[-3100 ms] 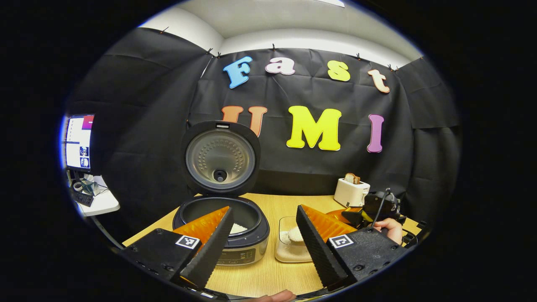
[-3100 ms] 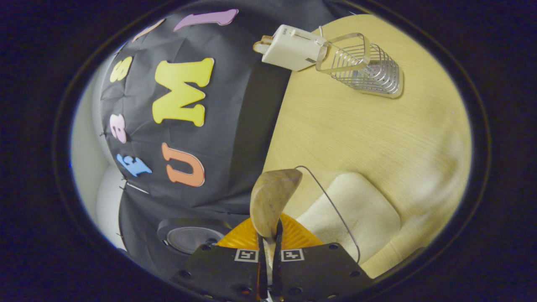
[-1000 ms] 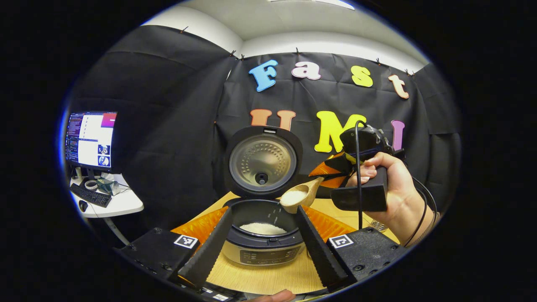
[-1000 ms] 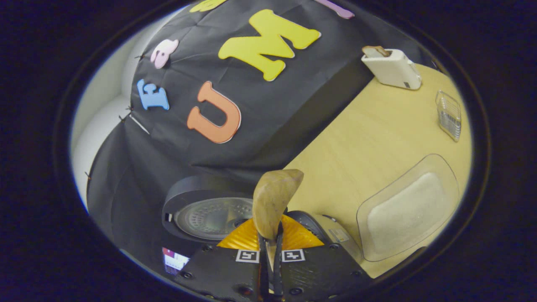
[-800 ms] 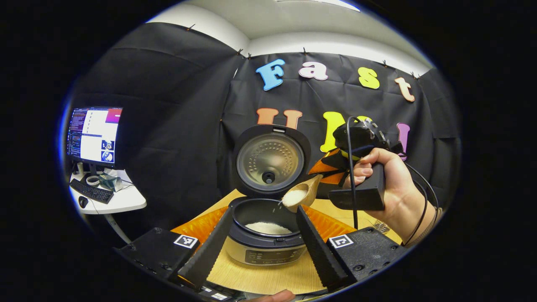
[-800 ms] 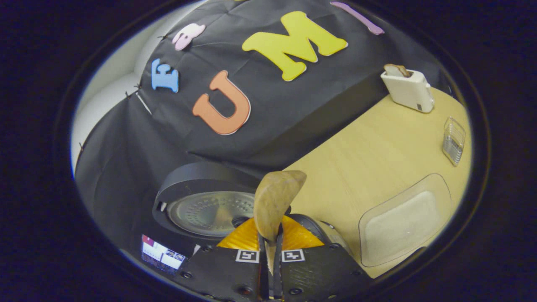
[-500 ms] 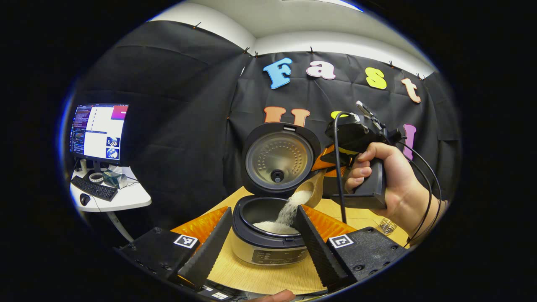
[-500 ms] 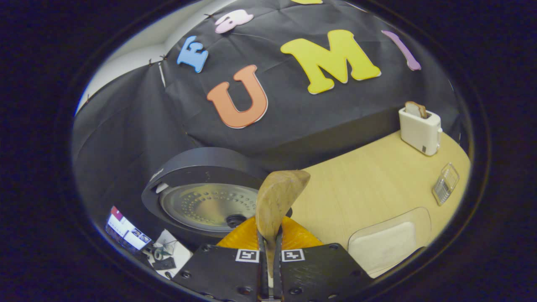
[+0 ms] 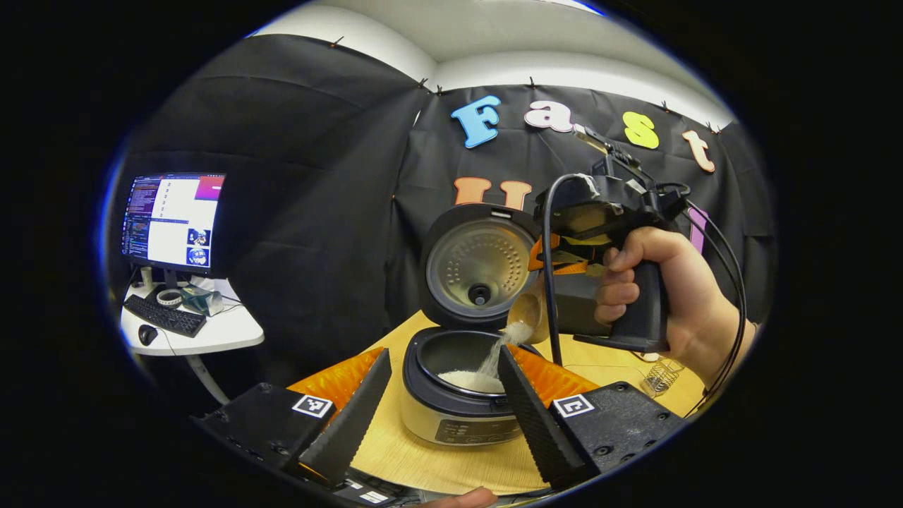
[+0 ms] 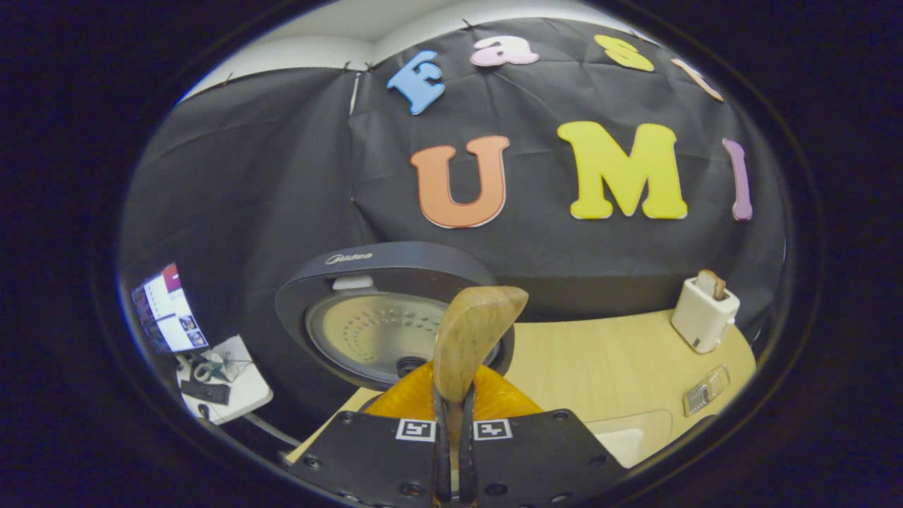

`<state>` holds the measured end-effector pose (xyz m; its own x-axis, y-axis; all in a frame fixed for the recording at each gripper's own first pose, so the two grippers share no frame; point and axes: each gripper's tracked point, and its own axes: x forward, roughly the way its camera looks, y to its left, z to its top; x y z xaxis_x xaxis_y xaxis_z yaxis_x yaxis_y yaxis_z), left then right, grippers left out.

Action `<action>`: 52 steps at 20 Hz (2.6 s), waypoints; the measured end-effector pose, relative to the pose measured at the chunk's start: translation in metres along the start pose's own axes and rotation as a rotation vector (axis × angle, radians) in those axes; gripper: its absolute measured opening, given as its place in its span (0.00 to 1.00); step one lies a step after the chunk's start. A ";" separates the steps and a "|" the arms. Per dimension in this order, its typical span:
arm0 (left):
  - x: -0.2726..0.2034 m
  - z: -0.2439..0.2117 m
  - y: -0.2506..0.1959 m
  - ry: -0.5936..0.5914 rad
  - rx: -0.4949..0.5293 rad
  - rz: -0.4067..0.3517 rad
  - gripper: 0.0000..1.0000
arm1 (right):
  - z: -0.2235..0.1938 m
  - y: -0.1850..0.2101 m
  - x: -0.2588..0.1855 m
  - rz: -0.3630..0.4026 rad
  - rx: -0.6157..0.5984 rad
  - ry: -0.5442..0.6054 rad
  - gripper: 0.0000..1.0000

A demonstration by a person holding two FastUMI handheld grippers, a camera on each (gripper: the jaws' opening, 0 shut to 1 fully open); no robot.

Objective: Close the left gripper, press the button to open the rice cooker; take a wooden spoon from the chopstick holder with the right hand, scoop a spoonful of rice and pour it into the rice cooker, then put the wooden spoon back into the chopstick holder.

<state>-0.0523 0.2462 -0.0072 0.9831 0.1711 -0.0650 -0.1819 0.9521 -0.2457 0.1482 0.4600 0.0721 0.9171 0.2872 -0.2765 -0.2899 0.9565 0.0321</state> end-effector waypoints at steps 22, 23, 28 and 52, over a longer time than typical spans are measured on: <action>0.008 -0.001 -0.005 0.019 -0.003 0.062 0.98 | 0.026 -0.017 -0.043 -0.039 -0.242 -0.189 0.06; 0.008 0.000 -0.009 0.017 0.001 0.054 0.97 | 0.029 -0.029 -0.048 -0.049 -0.234 -0.194 0.06; 0.007 0.003 -0.027 0.004 0.032 0.035 0.97 | 0.033 -0.104 -0.061 -0.117 -0.159 -0.192 0.05; -0.006 0.016 -0.075 -0.061 0.115 -0.044 0.98 | -0.048 -0.479 -0.065 -0.590 0.087 -0.025 0.07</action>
<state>-0.0438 0.1777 0.0274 0.9901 0.1402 0.0030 -0.1386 0.9812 -0.1344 0.2148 -0.0190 0.0289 0.9230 -0.2938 -0.2487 0.2930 0.9552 -0.0411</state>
